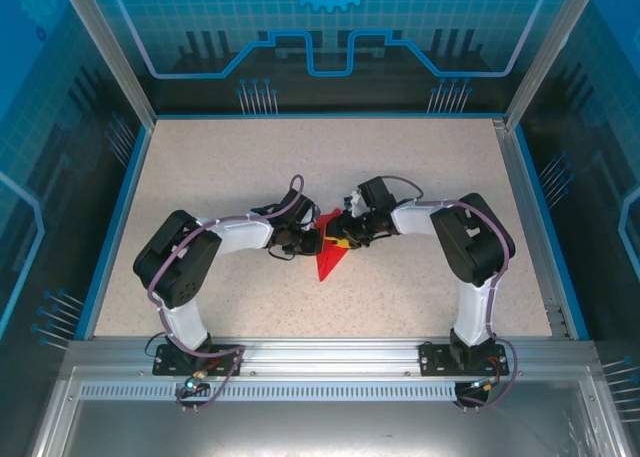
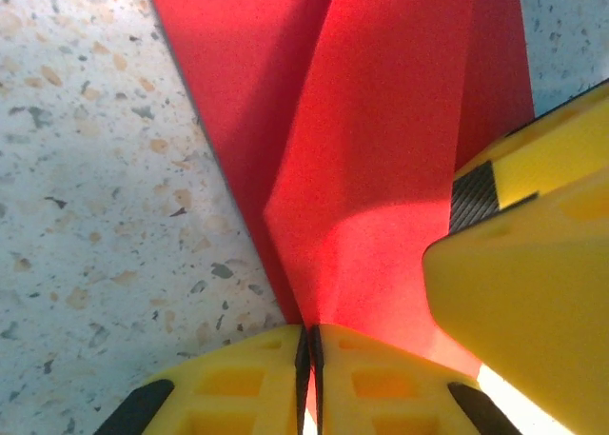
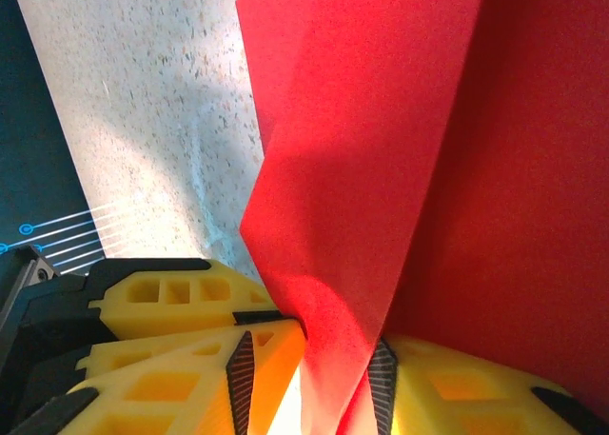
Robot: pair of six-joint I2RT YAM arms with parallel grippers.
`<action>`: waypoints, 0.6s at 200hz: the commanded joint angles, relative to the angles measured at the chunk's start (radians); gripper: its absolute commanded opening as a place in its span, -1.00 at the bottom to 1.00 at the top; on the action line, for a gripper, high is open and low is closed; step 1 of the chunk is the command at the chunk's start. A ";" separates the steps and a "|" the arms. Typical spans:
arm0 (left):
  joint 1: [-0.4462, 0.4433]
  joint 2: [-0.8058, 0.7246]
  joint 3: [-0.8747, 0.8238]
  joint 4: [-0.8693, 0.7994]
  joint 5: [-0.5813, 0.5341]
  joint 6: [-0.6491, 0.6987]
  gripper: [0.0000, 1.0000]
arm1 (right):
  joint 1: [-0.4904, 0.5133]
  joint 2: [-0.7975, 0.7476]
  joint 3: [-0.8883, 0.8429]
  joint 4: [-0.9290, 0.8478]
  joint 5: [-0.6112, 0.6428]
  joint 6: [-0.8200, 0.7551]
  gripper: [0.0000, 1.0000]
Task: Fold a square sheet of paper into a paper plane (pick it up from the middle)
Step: Turn over the paper at the center of the table.
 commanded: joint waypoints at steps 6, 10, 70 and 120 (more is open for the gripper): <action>0.013 0.004 -0.040 0.005 0.024 0.014 -0.72 | 0.018 0.005 0.004 0.030 -0.039 0.032 -0.26; 0.014 0.003 -0.042 0.008 0.028 0.012 -0.73 | 0.020 0.003 0.003 0.031 -0.039 0.035 -0.27; 0.037 -0.026 -0.087 0.088 0.099 -0.036 -0.73 | 0.047 0.010 -0.030 0.063 -0.030 0.060 -0.44; 0.065 -0.063 -0.119 0.130 0.153 -0.061 -0.72 | 0.053 0.011 -0.029 0.006 0.015 0.017 -0.52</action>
